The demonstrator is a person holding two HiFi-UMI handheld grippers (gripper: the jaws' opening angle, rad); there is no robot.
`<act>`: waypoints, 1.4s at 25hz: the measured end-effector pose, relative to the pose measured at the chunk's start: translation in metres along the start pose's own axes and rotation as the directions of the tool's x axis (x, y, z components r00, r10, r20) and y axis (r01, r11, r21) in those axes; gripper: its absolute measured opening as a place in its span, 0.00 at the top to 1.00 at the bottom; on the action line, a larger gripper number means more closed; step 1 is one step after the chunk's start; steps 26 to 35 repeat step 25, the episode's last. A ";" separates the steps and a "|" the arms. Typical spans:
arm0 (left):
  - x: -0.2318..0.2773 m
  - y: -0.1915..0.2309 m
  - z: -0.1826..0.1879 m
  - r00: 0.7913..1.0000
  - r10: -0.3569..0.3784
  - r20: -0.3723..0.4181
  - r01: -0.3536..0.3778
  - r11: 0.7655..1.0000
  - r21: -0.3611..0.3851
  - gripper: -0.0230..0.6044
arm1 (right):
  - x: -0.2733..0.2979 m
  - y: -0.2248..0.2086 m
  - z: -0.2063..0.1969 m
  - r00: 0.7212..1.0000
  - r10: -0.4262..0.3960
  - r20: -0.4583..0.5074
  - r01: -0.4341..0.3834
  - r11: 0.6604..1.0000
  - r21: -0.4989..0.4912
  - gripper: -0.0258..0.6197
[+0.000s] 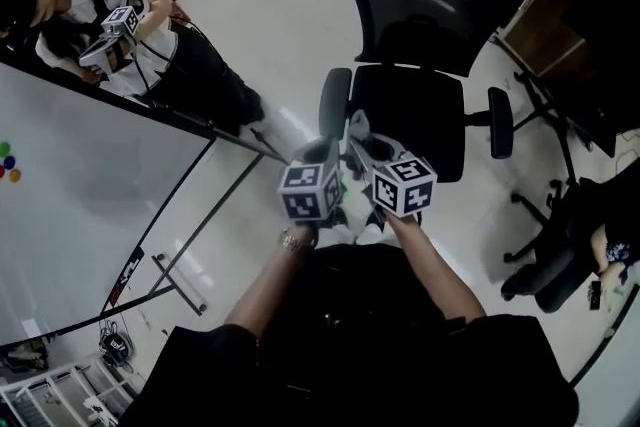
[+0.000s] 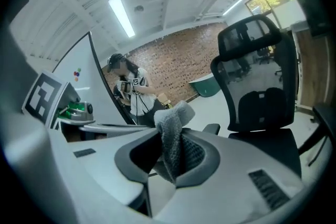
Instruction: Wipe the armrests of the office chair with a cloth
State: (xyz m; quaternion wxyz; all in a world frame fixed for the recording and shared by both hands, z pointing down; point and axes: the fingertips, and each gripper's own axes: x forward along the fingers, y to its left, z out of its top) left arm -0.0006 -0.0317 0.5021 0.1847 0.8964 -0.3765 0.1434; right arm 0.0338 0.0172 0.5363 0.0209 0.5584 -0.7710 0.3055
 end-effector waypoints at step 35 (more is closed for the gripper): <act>-0.007 -0.002 -0.014 0.999 -0.032 -0.028 0.032 0.999 0.010 0.94 | 0.012 0.010 0.020 0.999 0.016 -0.037 -0.017 0.999 -0.033 0.86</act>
